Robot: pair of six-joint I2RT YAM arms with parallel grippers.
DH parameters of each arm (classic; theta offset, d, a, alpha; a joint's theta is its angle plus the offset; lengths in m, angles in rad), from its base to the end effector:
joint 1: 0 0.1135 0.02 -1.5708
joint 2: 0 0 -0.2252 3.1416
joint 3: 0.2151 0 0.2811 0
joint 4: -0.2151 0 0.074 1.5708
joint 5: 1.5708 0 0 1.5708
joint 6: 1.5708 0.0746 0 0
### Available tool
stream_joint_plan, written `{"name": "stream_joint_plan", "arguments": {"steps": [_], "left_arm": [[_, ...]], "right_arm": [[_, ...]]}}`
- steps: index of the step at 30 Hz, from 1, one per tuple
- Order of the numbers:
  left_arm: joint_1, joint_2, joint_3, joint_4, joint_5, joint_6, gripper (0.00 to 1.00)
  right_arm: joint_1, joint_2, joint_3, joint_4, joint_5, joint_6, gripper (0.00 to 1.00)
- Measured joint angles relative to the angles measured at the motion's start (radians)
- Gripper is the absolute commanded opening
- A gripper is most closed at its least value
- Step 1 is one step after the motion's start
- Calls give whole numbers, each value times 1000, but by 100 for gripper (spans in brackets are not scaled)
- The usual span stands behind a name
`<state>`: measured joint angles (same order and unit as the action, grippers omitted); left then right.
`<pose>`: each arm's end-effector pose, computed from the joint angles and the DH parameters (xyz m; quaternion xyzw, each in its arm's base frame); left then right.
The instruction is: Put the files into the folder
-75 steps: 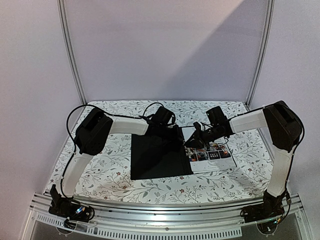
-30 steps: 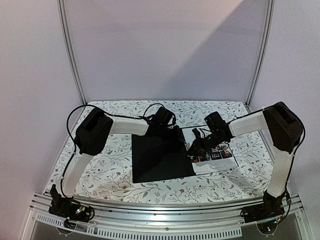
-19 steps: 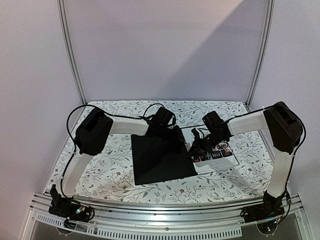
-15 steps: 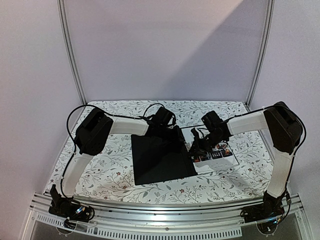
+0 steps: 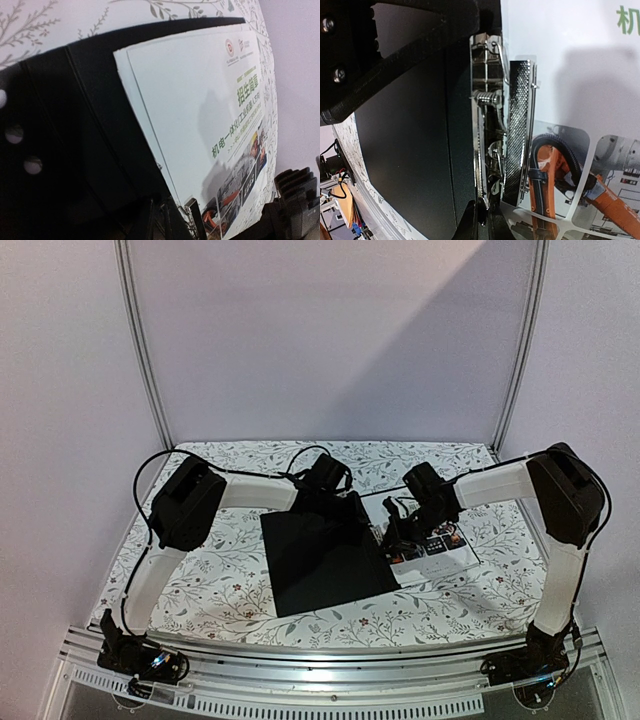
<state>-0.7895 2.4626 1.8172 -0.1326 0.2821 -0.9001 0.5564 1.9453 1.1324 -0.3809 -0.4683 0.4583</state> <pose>0.3757 -0.4083 0.0354 0.0037 0.9149 -0.3720 0.1568 0.3104 0.2327 0.0342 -0.0903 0.9522 0.2878 0.0486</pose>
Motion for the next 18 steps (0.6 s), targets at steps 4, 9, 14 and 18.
{"name": "stream_joint_plan", "arguments": {"steps": [4,9,14,18], "left_arm": [[0,0,0,0,-1,2,9],[0,0,0,0,-2,3,9],[0,0,0,-1,-2,3,9],[0,0,0,0,-2,6,9]], "right_arm": [[0,7,9,-11,-2,-5,3],[-3,36,48,-57,-24,-19,2],[-14,52,64,-78,-61,-31,5],[-27,55,59,-70,-100,-43,5]]}}
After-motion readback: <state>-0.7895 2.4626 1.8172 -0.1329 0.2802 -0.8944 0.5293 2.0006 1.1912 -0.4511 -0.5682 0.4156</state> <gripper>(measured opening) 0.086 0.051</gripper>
